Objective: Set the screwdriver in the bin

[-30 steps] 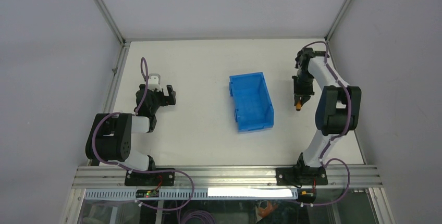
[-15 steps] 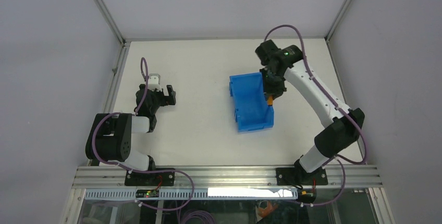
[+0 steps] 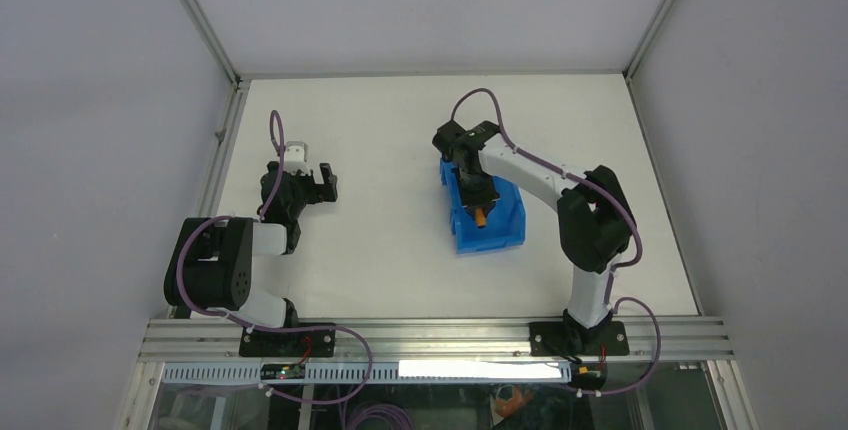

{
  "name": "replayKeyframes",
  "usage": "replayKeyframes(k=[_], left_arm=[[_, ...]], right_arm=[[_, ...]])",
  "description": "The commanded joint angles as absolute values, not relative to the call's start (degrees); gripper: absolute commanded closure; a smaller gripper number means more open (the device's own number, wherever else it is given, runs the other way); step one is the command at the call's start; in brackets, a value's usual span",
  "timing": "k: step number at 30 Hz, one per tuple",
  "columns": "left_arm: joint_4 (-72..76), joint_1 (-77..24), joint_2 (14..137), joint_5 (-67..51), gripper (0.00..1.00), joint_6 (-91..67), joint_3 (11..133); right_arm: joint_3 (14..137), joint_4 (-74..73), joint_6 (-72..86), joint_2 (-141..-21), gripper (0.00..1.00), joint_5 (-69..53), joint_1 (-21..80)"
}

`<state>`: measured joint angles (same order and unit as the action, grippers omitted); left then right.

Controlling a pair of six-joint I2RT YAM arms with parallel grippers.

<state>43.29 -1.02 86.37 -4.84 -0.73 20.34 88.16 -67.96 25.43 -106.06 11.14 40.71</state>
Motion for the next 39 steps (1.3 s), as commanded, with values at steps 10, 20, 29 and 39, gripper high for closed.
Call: replayKeyframes(k=[10,20,29,39], left_arm=[[47.1,-0.5,86.3,-5.7,0.01,-1.2,21.4],[47.2,-0.5,86.3,-5.7,0.01,-1.2,21.4],[47.1,-0.5,86.3,-5.7,0.01,-1.2,21.4],[47.1,-0.5,86.3,-5.7,0.01,-1.2,21.4]], right_arm=[[79.6,-53.5,26.8,-106.6,0.75,14.4,41.0],[83.7,-57.8,25.5,-100.1,0.56,18.0,41.0],[79.9,-51.4,16.3,-83.1,0.24,22.1,39.1],[52.0,-23.6,11.1,-57.8,0.01,16.2,19.3]])
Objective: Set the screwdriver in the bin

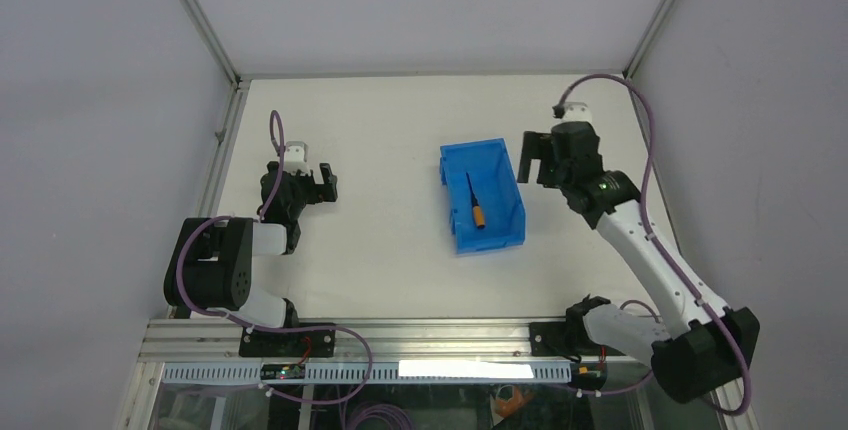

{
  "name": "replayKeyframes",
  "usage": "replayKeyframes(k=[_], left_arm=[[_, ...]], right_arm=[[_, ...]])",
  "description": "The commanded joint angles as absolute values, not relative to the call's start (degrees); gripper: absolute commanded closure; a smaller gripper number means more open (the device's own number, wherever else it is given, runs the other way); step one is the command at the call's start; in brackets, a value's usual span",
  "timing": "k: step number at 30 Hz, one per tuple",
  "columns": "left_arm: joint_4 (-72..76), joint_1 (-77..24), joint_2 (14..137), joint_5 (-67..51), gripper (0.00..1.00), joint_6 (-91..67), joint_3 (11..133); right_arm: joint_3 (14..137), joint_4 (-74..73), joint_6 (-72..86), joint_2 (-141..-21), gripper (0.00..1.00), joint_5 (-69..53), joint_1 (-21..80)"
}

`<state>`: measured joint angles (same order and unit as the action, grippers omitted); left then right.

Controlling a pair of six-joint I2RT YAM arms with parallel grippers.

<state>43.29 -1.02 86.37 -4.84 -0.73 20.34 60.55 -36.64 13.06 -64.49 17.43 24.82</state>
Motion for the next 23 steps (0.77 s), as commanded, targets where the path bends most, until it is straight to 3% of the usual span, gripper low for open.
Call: replayKeyframes(k=[1,10,23], left_arm=[[47.1,-0.5,86.3,-5.7,0.01,-1.2,21.4],[47.1,-0.5,86.3,-5.7,0.01,-1.2,21.4],[47.1,-0.5,86.3,-5.7,0.01,-1.2,21.5]], right_arm=[[48.9,-21.5,11.4,-56.0,0.01,16.8,17.6],[27.3,-7.7,17.7,-46.1,0.01,20.3,10.9],[23.3,-5.5,18.6,-44.4,0.01,22.8,10.9]])
